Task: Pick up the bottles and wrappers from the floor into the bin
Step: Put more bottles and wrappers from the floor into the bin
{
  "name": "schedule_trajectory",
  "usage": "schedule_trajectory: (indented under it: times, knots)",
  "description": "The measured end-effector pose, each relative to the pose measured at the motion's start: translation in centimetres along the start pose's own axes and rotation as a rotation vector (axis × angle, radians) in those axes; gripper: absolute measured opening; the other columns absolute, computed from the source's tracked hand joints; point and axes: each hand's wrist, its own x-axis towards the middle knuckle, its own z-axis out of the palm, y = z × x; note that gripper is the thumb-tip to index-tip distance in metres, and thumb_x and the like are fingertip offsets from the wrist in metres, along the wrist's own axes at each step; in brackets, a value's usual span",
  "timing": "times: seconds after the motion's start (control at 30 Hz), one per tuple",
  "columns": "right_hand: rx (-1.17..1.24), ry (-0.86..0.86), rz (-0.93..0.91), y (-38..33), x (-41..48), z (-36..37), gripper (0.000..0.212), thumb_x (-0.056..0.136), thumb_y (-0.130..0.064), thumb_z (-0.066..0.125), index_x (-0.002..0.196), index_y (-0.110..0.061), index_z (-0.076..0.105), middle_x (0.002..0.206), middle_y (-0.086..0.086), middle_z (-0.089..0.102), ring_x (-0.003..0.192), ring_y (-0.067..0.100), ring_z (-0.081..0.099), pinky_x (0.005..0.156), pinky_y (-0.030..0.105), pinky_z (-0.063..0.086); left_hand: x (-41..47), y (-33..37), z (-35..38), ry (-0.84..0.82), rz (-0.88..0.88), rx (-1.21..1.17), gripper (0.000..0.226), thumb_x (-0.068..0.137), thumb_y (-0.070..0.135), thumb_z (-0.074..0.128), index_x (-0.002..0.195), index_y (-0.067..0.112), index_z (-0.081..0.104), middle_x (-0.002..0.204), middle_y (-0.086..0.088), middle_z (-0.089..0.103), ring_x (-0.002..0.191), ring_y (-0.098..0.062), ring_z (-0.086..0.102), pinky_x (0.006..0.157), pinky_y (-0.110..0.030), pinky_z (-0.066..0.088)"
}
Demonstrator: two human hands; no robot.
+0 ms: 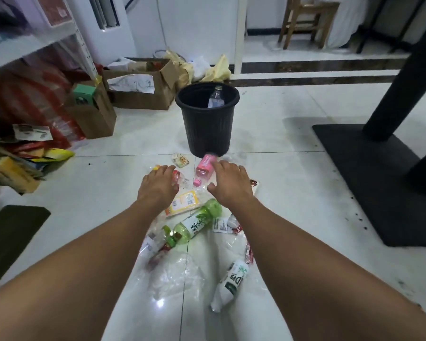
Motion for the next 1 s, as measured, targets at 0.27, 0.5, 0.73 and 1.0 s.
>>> schedule_trajectory:
  times: [0.27,0.5,0.73,1.0]
  knots:
    - [-0.054,-0.091,0.04,2.4,-3.5,7.2,0.064,0.093,-0.033,0.053,0.15,-0.021,0.026,0.151,0.006,0.035,0.138,0.025,0.035,0.115,0.041,0.021,-1.6,0.9,9.2,-0.142,0.096,-0.042,0.059,0.097,0.032,0.047,0.149,0.017,0.023,0.154,-0.007,0.028,0.138,-0.029,0.03,0.113,-0.039,0.025]
    - [-0.129,-0.067,-0.002,2.7,-8.6,12.5,0.063,0.091,-0.03,0.053,0.148,-0.019,0.03,0.144,0.005,0.042,0.133,0.025,0.039,0.111,0.039,0.022,-5.8,0.3,14.8,-0.134,0.173,-0.052,0.055,0.096,0.029,0.048,0.146,0.015,0.03,0.145,-0.009,0.041,0.13,-0.03,0.04,0.107,-0.038,0.03]
    - [-0.175,-0.128,0.015,1.7,-12.0,15.8,0.066,0.09,-0.023,0.056,0.15,-0.021,0.026,0.15,0.005,0.034,0.138,0.025,0.033,0.116,0.041,0.017,-10.0,-1.9,18.0,-0.211,0.196,-0.047,0.055,0.097,0.029,0.046,0.148,0.018,0.026,0.149,-0.008,0.035,0.135,-0.028,0.036,0.111,-0.036,0.029]
    - [-0.223,-0.195,-0.064,1.1,-13.5,18.7,0.076,0.086,-0.004,0.058,0.15,-0.025,0.023,0.153,0.004,0.029,0.14,0.024,0.03,0.117,0.04,0.015,-12.0,-3.9,20.6,-0.232,0.194,0.023,0.057,0.097,0.031,0.047,0.148,0.022,0.024,0.152,-0.002,0.031,0.138,-0.024,0.03,0.113,-0.039,0.027]
